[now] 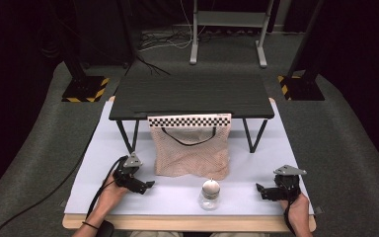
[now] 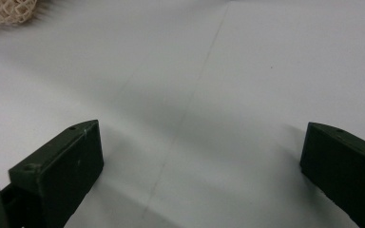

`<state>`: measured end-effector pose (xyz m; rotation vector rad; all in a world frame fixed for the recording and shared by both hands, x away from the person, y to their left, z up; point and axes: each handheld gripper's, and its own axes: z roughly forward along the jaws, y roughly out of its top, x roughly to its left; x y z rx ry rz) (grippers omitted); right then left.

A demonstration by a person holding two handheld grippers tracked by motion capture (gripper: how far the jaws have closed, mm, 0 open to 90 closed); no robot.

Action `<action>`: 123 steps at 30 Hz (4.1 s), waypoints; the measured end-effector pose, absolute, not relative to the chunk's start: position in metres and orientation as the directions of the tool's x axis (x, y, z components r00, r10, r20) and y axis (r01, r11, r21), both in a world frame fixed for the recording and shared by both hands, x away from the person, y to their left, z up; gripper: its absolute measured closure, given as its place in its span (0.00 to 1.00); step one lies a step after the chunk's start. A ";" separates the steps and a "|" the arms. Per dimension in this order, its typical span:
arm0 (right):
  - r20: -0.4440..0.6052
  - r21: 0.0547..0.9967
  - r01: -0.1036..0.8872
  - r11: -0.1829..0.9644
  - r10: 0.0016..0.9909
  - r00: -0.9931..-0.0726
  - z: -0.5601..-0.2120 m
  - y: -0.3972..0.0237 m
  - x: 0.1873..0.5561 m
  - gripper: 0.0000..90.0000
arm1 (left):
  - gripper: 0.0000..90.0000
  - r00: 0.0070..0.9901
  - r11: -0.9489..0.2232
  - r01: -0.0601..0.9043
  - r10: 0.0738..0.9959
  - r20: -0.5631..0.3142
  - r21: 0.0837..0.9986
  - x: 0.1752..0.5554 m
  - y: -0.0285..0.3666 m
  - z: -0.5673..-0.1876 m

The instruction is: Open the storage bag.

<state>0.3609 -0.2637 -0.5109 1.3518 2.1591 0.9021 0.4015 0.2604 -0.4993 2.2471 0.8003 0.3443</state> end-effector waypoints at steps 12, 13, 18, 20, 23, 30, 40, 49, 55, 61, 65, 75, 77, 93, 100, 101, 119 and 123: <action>-0.019 0.724 0.617 0.308 0.903 -0.429 -0.511 -0.264 0.361 0.00 | 0.00 0.833 -0.577 0.325 0.550 0.063 0.749 0.389 0.245 -0.481; -0.019 0.724 0.617 0.309 0.903 -0.430 -0.511 -0.264 0.361 0.00 | 0.00 0.837 -0.582 0.314 0.542 0.070 0.750 0.389 0.244 -0.479; -0.019 0.724 0.616 0.309 0.902 -0.431 -0.511 -0.264 0.361 0.00 | 0.00 0.853 -0.577 0.294 0.518 0.063 0.762 0.392 0.241 -0.474; -0.018 0.724 0.616 0.309 0.902 -0.431 -0.511 -0.264 0.361 0.00 | 0.00 0.861 -0.565 0.285 0.506 0.052 0.774 0.394 0.240 -0.470; -0.018 0.724 0.616 0.309 0.902 -0.431 -0.511 -0.264 0.361 0.00 | 0.00 0.869 -0.565 0.273 0.491 0.052 0.779 0.394 0.238 -0.467; -0.014 0.723 0.619 0.306 0.902 -0.431 -0.511 -0.265 0.361 0.00 | 0.00 0.876 -0.571 0.249 0.477 0.070 0.782 0.396 0.233 -0.462; -0.008 0.718 0.625 0.307 0.901 -0.433 -0.511 -0.265 0.362 0.00 | 0.00 0.885 -0.561 0.210 0.458 0.089 0.801 0.399 0.226 -0.451; -0.009 0.718 0.624 0.307 0.901 -0.433 -0.511 -0.265 0.362 0.00 | 0.00 0.887 -0.567 0.187 0.449 0.110 0.802 0.400 0.222 -0.445; -0.008 0.718 0.624 0.307 0.901 -0.434 -0.511 -0.265 0.362 0.00 | 0.00 0.888 -0.552 0.181 0.448 0.106 0.814 0.400 0.221 -0.443; -0.007 0.719 0.624 0.305 0.901 -0.433 -0.511 -0.265 0.362 0.00 | 0.00 0.890 -0.550 0.159 0.439 0.122 0.820 0.401 0.216 -0.436; -0.007 0.719 0.624 0.306 0.901 -0.434 -0.511 -0.265 0.362 0.00 | 0.00 0.894 -0.562 0.170 0.434 0.113 0.810 0.404 0.210 -0.432; -0.007 0.718 0.625 0.306 0.901 -0.434 -0.511 -0.265 0.362 0.00 | 0.00 0.908 -0.568 0.118 0.395 0.144 0.815 0.403 0.203 -0.422; -0.007 0.718 0.624 0.307 0.901 -0.434 -0.511 -0.265 0.362 0.00 | 0.00 0.911 -0.571 0.112 0.387 0.146 0.813 0.403 0.201 -0.421; -0.008 0.713 0.626 0.317 0.896 -0.445 -0.511 -0.266 0.363 0.00 | 0.00 0.949 -0.638 0.025 0.256 0.181 0.770 0.403 0.175 -0.405; -0.008 0.713 0.625 0.318 0.895 -0.446 -0.511 -0.266 0.363 0.00 | 0.00 0.954 -0.650 -0.006 0.224 0.200 0.760 0.405 0.170 -0.393; -0.008 0.713 0.625 0.318 0.895 -0.446 -0.511 -0.266 0.363 0.00 | 0.00 0.954 -0.650 -0.006 0.224 0.200 0.760 0.405 0.170 -0.393; -0.005 0.711 0.625 0.321 0.892 -0.452 -0.510 -0.267 0.364 0.00 | 0.00 0.960 -0.612 -0.064 0.177 0.216 0.788 0.419 0.155 -0.377; -0.006 0.711 0.625 0.321 0.892 -0.452 -0.510 -0.267 0.364 0.00 | 0.00 0.964 -0.615 -0.059 0.170 0.205 0.786 0.423 0.153 -0.378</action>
